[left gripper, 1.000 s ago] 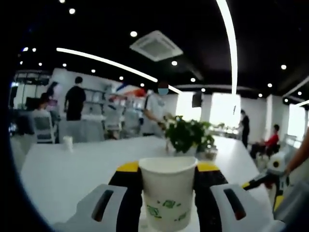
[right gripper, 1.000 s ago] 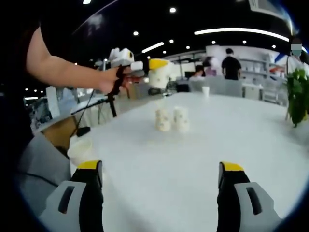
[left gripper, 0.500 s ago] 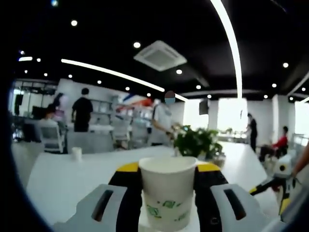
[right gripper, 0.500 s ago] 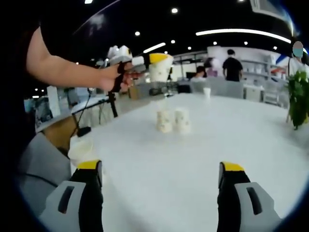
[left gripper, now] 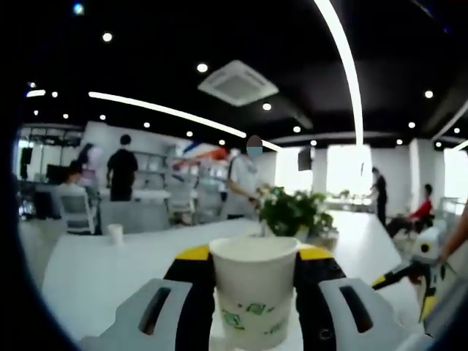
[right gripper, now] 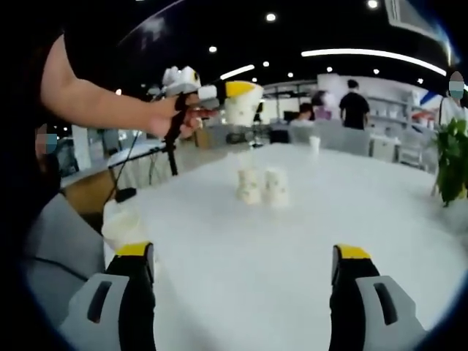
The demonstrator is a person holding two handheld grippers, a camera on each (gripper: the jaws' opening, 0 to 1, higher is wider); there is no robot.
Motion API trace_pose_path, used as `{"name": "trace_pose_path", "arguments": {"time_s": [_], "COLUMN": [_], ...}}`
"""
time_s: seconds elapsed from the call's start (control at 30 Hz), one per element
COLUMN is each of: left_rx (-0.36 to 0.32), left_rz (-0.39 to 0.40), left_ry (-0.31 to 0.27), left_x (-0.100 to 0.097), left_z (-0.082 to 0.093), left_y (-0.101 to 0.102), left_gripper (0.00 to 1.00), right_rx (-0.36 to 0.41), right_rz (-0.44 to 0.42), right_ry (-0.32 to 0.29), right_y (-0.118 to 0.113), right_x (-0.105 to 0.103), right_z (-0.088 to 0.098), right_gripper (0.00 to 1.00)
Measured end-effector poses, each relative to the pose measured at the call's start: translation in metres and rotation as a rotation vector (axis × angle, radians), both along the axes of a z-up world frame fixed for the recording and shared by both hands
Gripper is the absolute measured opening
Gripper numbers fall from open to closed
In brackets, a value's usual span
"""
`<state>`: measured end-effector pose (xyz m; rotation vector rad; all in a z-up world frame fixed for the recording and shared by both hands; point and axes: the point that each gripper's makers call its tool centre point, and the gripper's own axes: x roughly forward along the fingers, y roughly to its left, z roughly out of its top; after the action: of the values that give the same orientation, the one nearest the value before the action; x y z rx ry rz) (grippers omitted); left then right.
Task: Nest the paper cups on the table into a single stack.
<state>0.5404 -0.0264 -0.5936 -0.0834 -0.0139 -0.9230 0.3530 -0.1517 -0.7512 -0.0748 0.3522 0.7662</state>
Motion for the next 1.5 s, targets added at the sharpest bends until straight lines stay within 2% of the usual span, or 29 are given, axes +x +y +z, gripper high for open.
{"name": "trace_pose_path", "arguments": {"time_s": [0.67, 0.87, 1.13, 1.2, 1.37, 1.5], "left_rx": [0.022, 0.04, 0.032, 0.033, 0.034, 0.041], "left_rz": [0.012, -0.01, -0.023, -0.021, -0.039, -0.037], "left_ry": [-0.037, -0.053, -0.049, -0.038, -0.029, -0.029], "left_x": [-0.031, -0.044, -0.063, -0.071, -0.088, -0.094], "left_z": [-0.002, 0.001, -0.001, -0.004, -0.008, -0.01], "left_y": [0.013, 0.011, 0.008, 0.006, 0.003, 0.003], "left_gripper": [0.41, 0.39, 0.39, 0.39, 0.38, 0.38], "right_rx": [-0.033, -0.03, -0.036, -0.051, -0.042, -0.045], "right_rz": [0.004, 0.003, -0.005, -0.01, -0.008, -0.006], "right_ry": [-0.029, -0.033, -0.037, -0.021, -0.031, -0.031], "right_y": [-0.003, -0.003, -0.005, -0.006, -0.005, -0.003], "right_x": [-0.006, -0.008, -0.011, -0.013, -0.018, -0.021], "right_z": [0.012, 0.017, 0.022, 0.019, 0.022, 0.024], "right_gripper": [1.0, 1.0, 1.0, 1.0, 1.0, 1.0]}}
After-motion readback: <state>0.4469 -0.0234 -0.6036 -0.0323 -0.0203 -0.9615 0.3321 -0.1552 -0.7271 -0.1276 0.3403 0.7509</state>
